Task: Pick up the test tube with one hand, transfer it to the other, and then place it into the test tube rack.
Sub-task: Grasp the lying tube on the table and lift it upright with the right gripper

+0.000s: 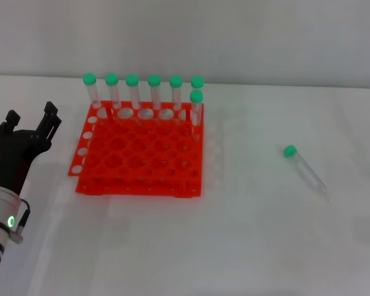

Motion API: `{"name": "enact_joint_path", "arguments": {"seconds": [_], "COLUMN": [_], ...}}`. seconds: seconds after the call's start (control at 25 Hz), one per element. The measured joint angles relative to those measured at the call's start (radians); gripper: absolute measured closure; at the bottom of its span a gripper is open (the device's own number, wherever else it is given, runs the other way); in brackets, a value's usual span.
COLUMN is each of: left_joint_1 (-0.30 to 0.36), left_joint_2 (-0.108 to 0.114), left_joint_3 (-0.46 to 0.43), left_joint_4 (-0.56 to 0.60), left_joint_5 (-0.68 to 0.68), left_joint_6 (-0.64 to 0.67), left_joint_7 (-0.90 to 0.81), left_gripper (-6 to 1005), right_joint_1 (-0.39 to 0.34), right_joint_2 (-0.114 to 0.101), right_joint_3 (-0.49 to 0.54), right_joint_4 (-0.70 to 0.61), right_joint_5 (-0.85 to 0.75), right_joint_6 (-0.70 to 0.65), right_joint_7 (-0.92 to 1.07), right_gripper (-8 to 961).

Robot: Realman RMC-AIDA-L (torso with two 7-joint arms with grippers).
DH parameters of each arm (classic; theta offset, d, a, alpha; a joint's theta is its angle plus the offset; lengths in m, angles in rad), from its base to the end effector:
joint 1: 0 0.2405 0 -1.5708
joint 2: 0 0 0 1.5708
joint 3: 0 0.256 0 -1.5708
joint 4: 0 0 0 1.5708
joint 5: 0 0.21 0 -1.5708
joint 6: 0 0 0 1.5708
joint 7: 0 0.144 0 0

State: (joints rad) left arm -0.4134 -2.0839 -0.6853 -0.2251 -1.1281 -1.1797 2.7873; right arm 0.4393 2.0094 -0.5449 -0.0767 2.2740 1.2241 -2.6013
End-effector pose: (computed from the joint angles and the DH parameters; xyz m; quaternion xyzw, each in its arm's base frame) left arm -0.3278 0.3248 -0.0167 -0.6151 -0.3460 -0.3956 0.5877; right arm 0.3692 0.3325 0.0595 -0.6344 0.2883 0.3581 0.6215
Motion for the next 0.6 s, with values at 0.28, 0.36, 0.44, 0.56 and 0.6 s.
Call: {"name": "enact_joint_path", "arguments": {"seconds": [0.28, 0.36, 0.44, 0.56, 0.6], "left_joint_1": [0.009, 0.012, 0.014, 0.016, 0.016], "left_joint_2": [-0.003, -0.004, -0.005, -0.005, -0.005], "left_joint_3": [0.000, 0.000, 0.000, 0.000, 0.000], "left_joint_4": [0.000, 0.000, -0.001, 0.000, -0.001], "left_joint_5": [-0.002, -0.003, -0.002, -0.002, -0.002], "left_joint_6": [0.000, 0.000, 0.000, 0.000, 0.000], "left_joint_7": [-0.003, -0.004, -0.005, -0.006, -0.006], "left_gripper": [142, 142, 143, 144, 144], "right_joint_1": [-0.020, -0.021, -0.019, -0.015, -0.013], "right_joint_2": [-0.025, -0.042, -0.059, -0.067, -0.066], "right_joint_3": [-0.244, -0.285, -0.299, -0.300, -0.303], "right_joint_4": [-0.448, -0.566, -0.697, -0.872, -0.949], "right_joint_5": [-0.282, -0.415, -0.586, -0.808, -0.900], "right_joint_6": [-0.263, -0.297, -0.294, -0.258, -0.238], "right_joint_7": [0.628, 0.790, 0.987, 1.222, 1.310], "right_gripper": [89, 92, 97, 100, 100]}}
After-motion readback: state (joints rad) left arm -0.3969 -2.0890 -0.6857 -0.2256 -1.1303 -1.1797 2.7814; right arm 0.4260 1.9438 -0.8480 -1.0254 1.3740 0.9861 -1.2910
